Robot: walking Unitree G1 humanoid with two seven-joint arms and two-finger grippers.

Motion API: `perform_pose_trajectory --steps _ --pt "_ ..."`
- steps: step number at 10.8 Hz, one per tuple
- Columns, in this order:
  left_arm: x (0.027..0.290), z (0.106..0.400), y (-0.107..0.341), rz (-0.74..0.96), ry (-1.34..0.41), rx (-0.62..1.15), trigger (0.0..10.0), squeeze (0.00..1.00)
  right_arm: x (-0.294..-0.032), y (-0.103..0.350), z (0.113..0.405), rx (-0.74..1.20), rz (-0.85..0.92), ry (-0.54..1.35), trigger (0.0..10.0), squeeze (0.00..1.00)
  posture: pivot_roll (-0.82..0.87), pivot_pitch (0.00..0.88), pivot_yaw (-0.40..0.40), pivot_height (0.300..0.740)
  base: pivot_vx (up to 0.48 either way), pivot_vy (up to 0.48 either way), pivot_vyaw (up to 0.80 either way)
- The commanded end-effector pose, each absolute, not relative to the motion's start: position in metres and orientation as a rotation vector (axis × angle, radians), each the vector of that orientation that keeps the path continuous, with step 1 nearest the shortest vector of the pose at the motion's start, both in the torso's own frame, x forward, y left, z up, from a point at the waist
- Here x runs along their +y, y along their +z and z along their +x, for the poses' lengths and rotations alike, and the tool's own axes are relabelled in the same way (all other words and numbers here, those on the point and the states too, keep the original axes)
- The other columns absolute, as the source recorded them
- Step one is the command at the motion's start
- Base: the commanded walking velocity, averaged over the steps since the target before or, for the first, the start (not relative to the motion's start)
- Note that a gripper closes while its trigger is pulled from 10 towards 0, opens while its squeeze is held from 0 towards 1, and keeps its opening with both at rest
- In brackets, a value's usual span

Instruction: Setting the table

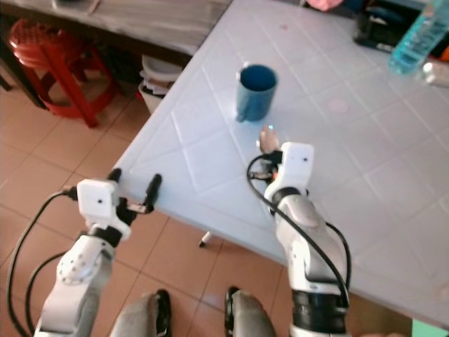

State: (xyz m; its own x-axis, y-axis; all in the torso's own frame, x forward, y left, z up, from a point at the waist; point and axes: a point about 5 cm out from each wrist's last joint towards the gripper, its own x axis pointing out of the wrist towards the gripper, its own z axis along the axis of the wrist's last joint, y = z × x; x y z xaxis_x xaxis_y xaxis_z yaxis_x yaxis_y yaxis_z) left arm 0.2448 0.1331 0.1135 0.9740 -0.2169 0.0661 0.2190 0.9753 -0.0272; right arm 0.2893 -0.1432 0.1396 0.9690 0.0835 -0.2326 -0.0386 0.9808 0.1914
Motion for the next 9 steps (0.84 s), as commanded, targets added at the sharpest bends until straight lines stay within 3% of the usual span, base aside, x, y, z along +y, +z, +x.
perform_pose_trajectory --steps 1,6,9 --pt "0.140 0.244 0.106 -0.022 -0.190 -0.021 10.0 0.00 -0.136 0.108 0.279 0.427 0.216 0.085 10.0 0.00 -0.03 0.241 -0.023 0.740 0.000 0.480 0.00" --pt "0.139 0.249 0.107 -0.014 -0.194 -0.034 10.0 0.00 -0.125 0.119 0.285 0.418 0.258 0.134 10.0 0.00 -0.03 0.223 -0.021 0.740 0.000 0.480 0.00" --pt "0.139 0.251 0.108 -0.006 -0.186 -0.048 10.0 0.00 -0.130 0.135 0.295 0.231 0.133 0.132 10.0 0.00 -0.03 0.214 -0.011 0.740 0.000 0.471 0.00"
